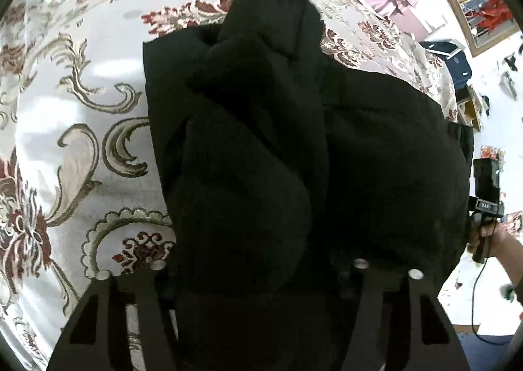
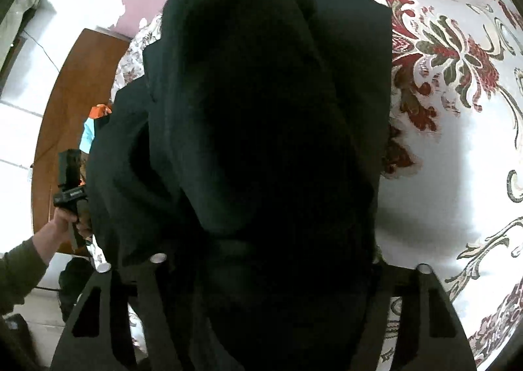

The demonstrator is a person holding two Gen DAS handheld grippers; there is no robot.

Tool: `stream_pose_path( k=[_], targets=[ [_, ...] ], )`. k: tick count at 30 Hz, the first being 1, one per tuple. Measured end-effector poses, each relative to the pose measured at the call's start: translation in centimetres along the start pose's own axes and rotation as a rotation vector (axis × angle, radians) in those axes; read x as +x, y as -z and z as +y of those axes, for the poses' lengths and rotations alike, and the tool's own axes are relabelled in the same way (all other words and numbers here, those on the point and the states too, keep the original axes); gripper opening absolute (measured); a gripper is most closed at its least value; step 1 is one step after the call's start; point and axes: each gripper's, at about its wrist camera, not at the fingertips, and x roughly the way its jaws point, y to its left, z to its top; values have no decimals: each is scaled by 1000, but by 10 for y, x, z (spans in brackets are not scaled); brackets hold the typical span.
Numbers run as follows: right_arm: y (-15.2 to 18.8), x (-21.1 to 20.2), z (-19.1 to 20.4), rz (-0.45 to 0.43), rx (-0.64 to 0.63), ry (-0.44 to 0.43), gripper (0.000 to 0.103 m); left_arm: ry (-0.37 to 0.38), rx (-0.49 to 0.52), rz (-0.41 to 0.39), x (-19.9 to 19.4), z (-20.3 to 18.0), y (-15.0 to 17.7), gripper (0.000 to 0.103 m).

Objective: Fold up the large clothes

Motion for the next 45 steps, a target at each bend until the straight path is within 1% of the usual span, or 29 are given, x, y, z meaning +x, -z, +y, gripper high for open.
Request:
stream_pose_path(
  k=[1,2,4,5,6,8,10,14,18,21,22,25,30,36,38,39,45],
  targets=[
    [1,0,7,-4,-13,-2,45,-4,6,-7,-2,-2,0,49],
    [2,0,14,-7,-27,8,39,-8,11,-14,-5,-3,-1,44],
    [-2,1,27,-12,-50,28,32,-15,11,-29,-10,-3,-2,37],
    [-1,2,31,-14,-52,35,29,-11,3,-35,-13,-3,-2,33],
    [-8,4,30,-15,-51,40,28,-9,0,-38,-15,-3,-3,31],
    [-8,4,39,-23,-46,46,24,-5,-12,-51,-21,-5,-4,24],
    [-7,3,45,-32,-36,43,22,1,-22,-59,-27,-4,-3,22],
    [-6,1,55,-44,-33,34,20,-16,-14,-55,-32,-10,-1,19],
    [-7,-4,66,-47,-38,29,19,-17,-23,-59,-43,-12,5,18],
    [-9,-14,69,-43,-58,34,18,-15,-26,-60,-53,-12,13,18],
    [-10,-22,64,-42,-62,34,18,-14,-28,-61,-58,-13,16,18],
    [-3,-34,67,-43,-74,32,18,-15,-31,-67,-73,-10,26,18],
    [-3,-51,85,-49,-96,50,18,-25,-47,-85,-96,-18,39,18],
    [11,-77,97,-53,-128,60,18,-27,-55,-103,-130,-26,64,18],
    [22,-94,85,-57,-137,55,18,-25,-61,-110,-138,-28,73,18],
    [27,-97,89,-58,-141,56,18,-25,-64,-112,-141,-28,78,18],
    [56,-101,96,-35,-143,56,18,-28,-104,-102,-155,-24,119,18]
  ],
)
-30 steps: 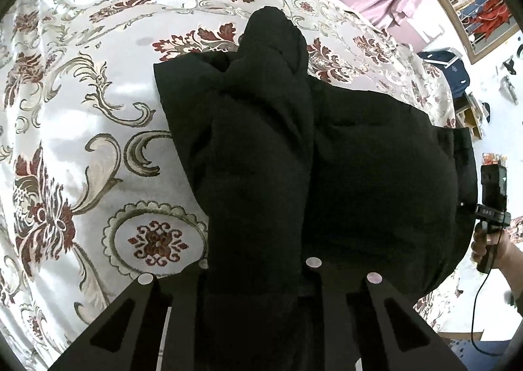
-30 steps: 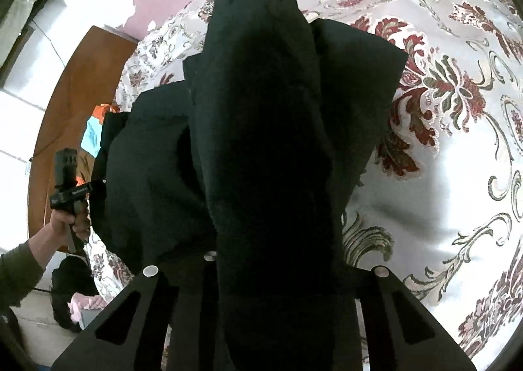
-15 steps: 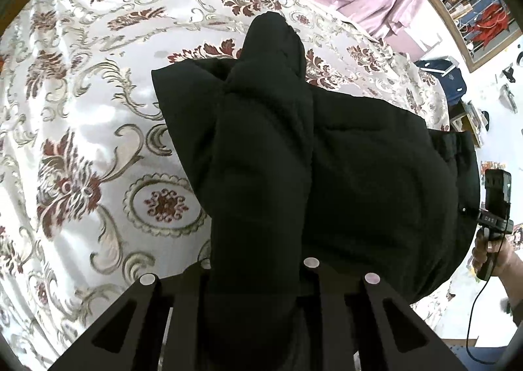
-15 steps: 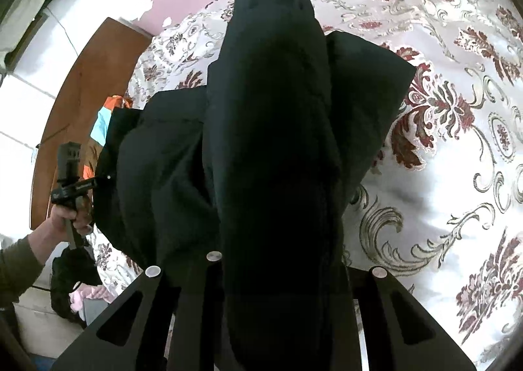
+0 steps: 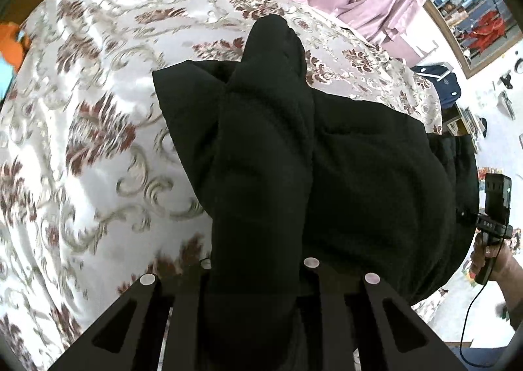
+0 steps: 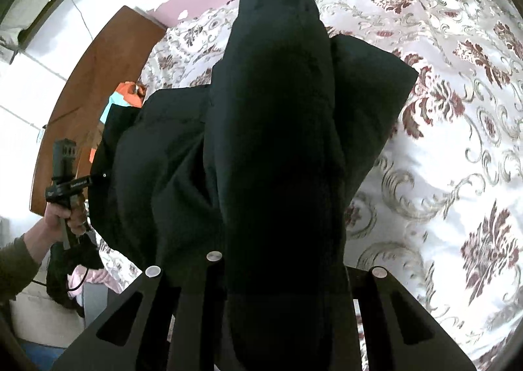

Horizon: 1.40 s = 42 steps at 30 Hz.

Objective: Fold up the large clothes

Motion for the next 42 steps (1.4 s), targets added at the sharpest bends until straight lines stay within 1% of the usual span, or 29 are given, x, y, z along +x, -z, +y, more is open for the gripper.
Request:
stream_pose_path(
  k=[4,8,12,14,17,20,23,26,28,29,31,32,33,34,35,36,37,40,42],
  targets=[
    [9,8,8,37,-5,-5,18,-11,-26,17,-4,14,22,18],
    [6,22,18,68,-25,-11,18,-29,-66,15,-9,33,31,18],
    [-8,39,35,79,-61,-26,18,-60,-87,2,-15,50,28,18],
    [-12,39,43,74,-75,-32,18,-73,-70,-10,-18,50,25,18],
    [-14,37,43,60,-81,-25,18,-69,-39,-26,-22,42,20,18],
    [-10,25,35,45,-67,-16,18,-47,-16,-35,-22,27,15,18],
    [1,6,24,30,-49,0,18,-17,10,-33,-16,8,15,18],
    [19,-16,10,23,-26,14,18,5,41,-25,-9,-11,22,18],
    [33,-22,-3,27,-6,16,18,18,63,-10,3,-18,31,18],
    [39,-21,-12,32,9,13,18,12,85,3,13,-19,34,18],
    [54,-8,-36,41,35,-1,18,-41,159,32,46,-17,42,20],
    [62,4,-48,47,33,5,20,-65,147,59,67,-10,45,23],
    [74,27,-70,74,57,25,21,-80,87,74,88,1,48,30],
    [85,44,-91,99,119,45,29,-53,24,49,102,14,51,44],
    [93,54,-109,94,189,26,50,-42,-2,36,106,20,52,48],
    [98,56,-124,68,241,-14,54,-33,-16,29,105,22,52,48],
    [98,55,-129,48,261,-35,56,-24,-27,23,102,25,52,48],
    [101,45,-129,37,236,-40,56,-27,-22,14,85,31,55,46],
    [107,27,-139,21,254,-26,56,-41,-29,0,70,39,54,46]
  ],
)
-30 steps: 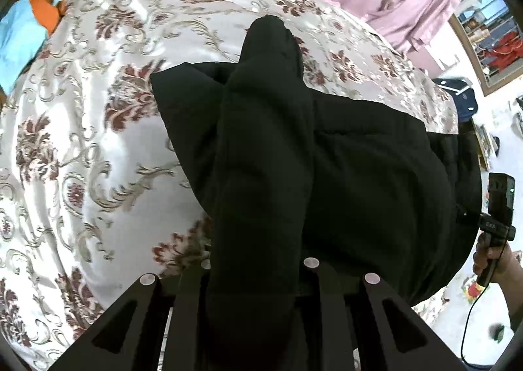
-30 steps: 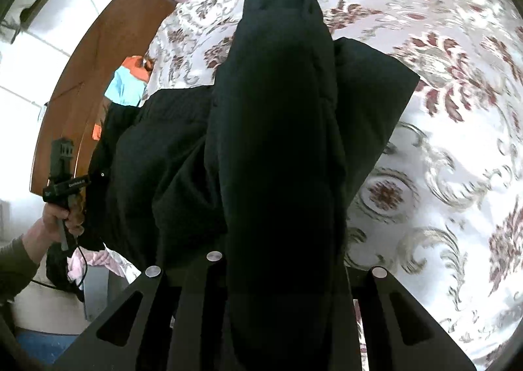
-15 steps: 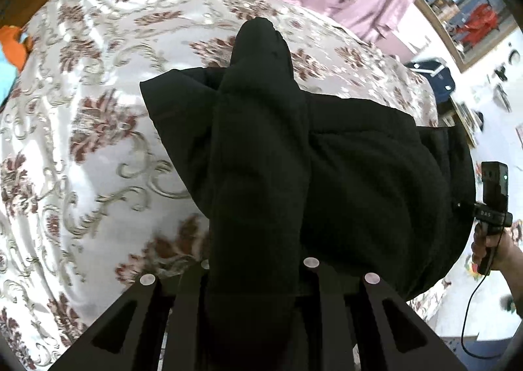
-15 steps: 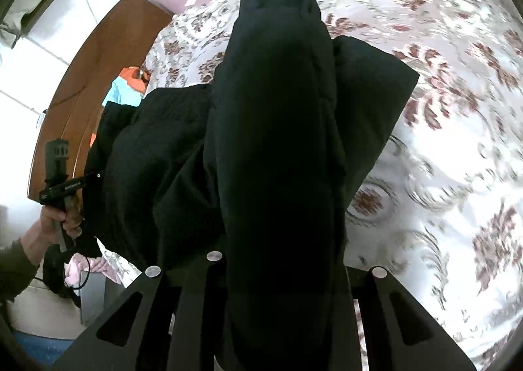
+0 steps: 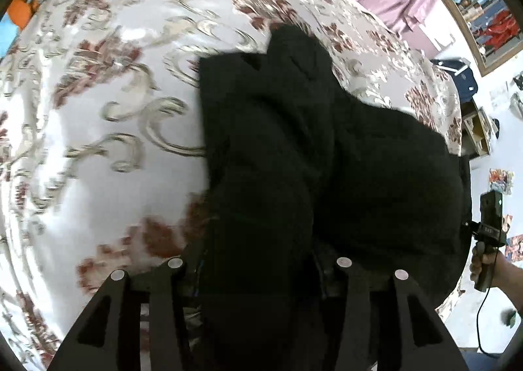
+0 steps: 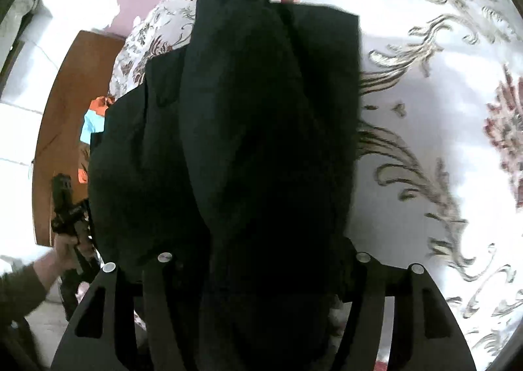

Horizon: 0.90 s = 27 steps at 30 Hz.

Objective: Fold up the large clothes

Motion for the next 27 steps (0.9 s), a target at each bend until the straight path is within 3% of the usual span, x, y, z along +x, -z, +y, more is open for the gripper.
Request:
stream_pose_path(
  k=[6,11,13,16,19,21,23,24,27],
  targets=[
    [17,-45,-14,-57,51,59,59,-64,8,-24,-36,0,0,46],
    [33,-73,-11,-116,127,128,71,-142,58,-31,-60,-22,12,46],
    [44,-80,4,-131,118,152,79,-165,111,-3,-65,-36,22,46],
    [61,-91,36,-146,105,192,79,-141,141,20,-73,-56,36,46],
    [77,-109,67,-179,117,176,80,-109,163,54,-83,-81,50,47],
    [89,-120,88,-194,125,172,81,-125,200,63,-93,-105,61,50],
    [103,-131,117,-202,133,167,86,-114,223,59,-106,-125,69,63],
    [108,-135,132,-196,131,157,86,-93,227,48,-118,-139,75,65],
    [119,-146,170,-175,61,107,87,-81,238,20,-144,-168,90,73]
  ],
)
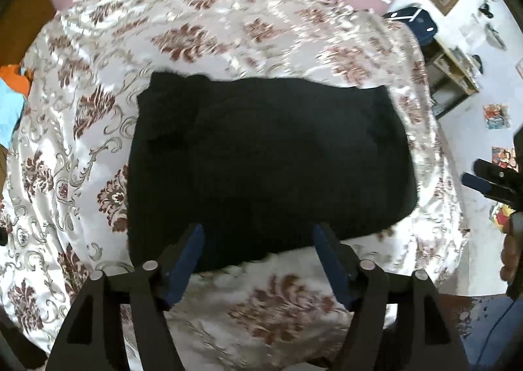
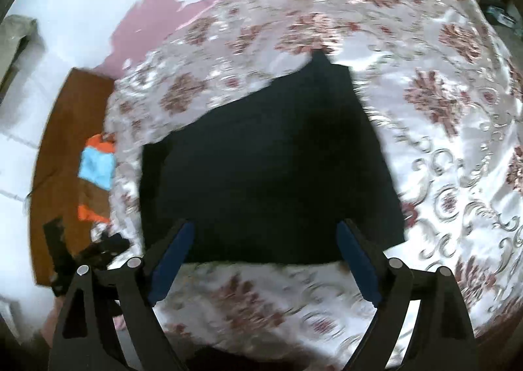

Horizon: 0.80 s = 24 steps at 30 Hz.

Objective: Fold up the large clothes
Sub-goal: 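Open both grippers and pull them back from the folded jacket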

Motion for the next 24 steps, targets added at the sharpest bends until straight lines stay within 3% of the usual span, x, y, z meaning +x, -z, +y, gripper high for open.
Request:
stream_pose_path(
  k=[1,4,8,11,13,19,21,24],
  targets=[
    [3,-5,9,4,-29,1,87,-31,8,-9,-13,-14,7,79],
    [13,-21,29,25,-88,13,88,-108,-44,-49,-43,-37,25,81],
    [30,-42,50,75,-184,108,89,-99,-123,-73,-72,-49,41,84],
    [40,-58,71,37,-271,185,91,-105,-124,-115,-92,-54,45,88],
    [44,-67,84,4,-270,241,91,-75,-120,-102,-101,-54,46,88],
    [65,-88,110,-31,-212,292,92,-181,-63,-84,-115,-63,44,92],
    [71,-95,116,-51,-232,341,92,-189,-53,-79,-117,-67,44,93],
    [72,-106,120,-79,-229,341,92,-178,-42,-98,-124,-76,45,93]
  ],
)
